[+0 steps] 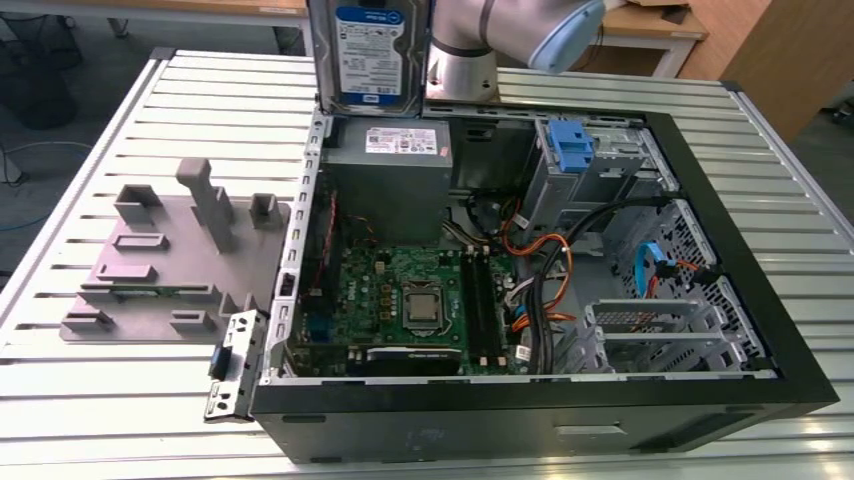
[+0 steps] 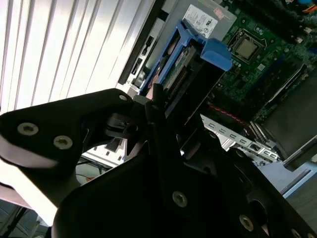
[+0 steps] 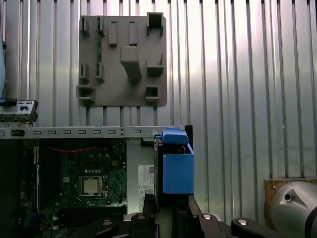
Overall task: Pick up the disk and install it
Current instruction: 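Pick up the disk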
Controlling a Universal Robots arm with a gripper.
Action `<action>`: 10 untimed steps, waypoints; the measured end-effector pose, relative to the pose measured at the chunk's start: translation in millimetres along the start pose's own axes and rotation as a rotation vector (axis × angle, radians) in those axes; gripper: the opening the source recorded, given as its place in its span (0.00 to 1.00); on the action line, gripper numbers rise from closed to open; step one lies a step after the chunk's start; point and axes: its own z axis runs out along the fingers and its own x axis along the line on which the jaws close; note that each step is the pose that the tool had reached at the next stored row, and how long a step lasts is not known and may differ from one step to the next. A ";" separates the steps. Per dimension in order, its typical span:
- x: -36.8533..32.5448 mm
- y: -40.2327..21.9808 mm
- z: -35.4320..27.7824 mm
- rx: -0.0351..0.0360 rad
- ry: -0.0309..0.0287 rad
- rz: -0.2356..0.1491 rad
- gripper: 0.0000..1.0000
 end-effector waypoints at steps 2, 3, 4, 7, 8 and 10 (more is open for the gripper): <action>-0.3 -8.1 -0.1 -0.0002 0.0000 0.000 0.35; -0.4 -11.9 0.0 -0.0001 0.0000 0.000 0.35; -0.5 -15.8 0.0 -0.0002 0.0000 0.000 0.35; -0.9 -27.8 -0.1 -0.0004 0.0001 0.000 0.35; -1.1 -31.7 -0.1 -0.0004 0.0001 0.000 0.35; -1.4 -39.8 -0.1 -0.0006 0.0001 0.000 0.35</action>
